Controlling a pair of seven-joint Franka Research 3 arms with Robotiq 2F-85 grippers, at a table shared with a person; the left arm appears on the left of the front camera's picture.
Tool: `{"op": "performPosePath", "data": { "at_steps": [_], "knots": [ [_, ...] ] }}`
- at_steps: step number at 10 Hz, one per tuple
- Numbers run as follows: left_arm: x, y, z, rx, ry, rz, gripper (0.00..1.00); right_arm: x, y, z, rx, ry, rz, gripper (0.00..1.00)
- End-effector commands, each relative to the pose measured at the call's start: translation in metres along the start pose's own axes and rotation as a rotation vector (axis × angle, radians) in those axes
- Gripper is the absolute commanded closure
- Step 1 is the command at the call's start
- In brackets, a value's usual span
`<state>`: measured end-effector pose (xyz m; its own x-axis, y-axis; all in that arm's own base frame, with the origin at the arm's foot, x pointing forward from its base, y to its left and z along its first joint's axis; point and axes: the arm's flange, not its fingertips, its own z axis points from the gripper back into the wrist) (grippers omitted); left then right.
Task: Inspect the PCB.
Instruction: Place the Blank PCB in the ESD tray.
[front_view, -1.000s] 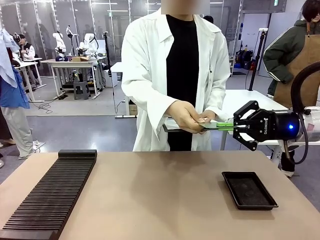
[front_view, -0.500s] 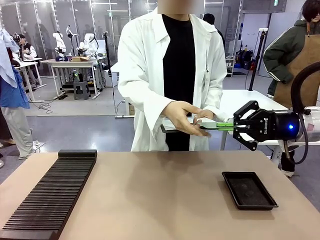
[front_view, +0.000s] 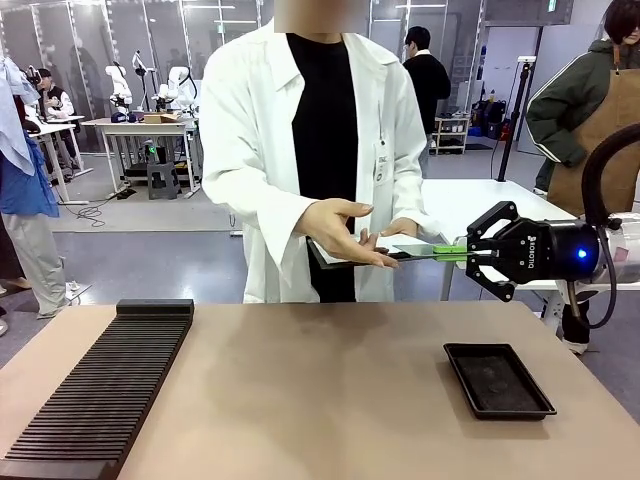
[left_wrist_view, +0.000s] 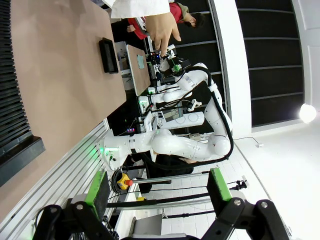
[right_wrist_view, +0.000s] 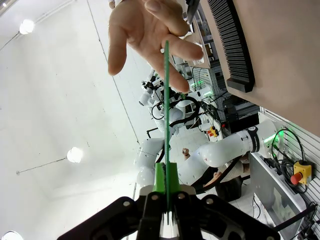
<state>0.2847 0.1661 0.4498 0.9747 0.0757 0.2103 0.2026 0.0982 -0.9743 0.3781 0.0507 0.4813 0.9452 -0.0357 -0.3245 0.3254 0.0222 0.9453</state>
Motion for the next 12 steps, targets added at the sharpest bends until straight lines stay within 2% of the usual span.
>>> {"op": "performPosePath", "data": {
  "at_steps": [1,10,11,12],
  "knots": [
    [-0.003,-0.003,0.000,0.006,0.008,0.006,0.00,0.000,0.000,0.000,0.000,0.000,0.001,1.00],
    [-0.003,-0.003,0.000,0.006,0.008,0.006,0.00,0.000,0.000,0.000,0.000,0.000,0.001,1.00],
    [-0.003,-0.003,0.000,0.006,0.008,0.006,0.00,0.000,0.000,0.000,0.000,0.000,0.000,0.97],
    [-0.003,-0.003,0.000,0.006,0.008,0.006,0.00,0.000,-0.010,0.002,-0.072,-0.005,0.134,0.97]
  ]
}}
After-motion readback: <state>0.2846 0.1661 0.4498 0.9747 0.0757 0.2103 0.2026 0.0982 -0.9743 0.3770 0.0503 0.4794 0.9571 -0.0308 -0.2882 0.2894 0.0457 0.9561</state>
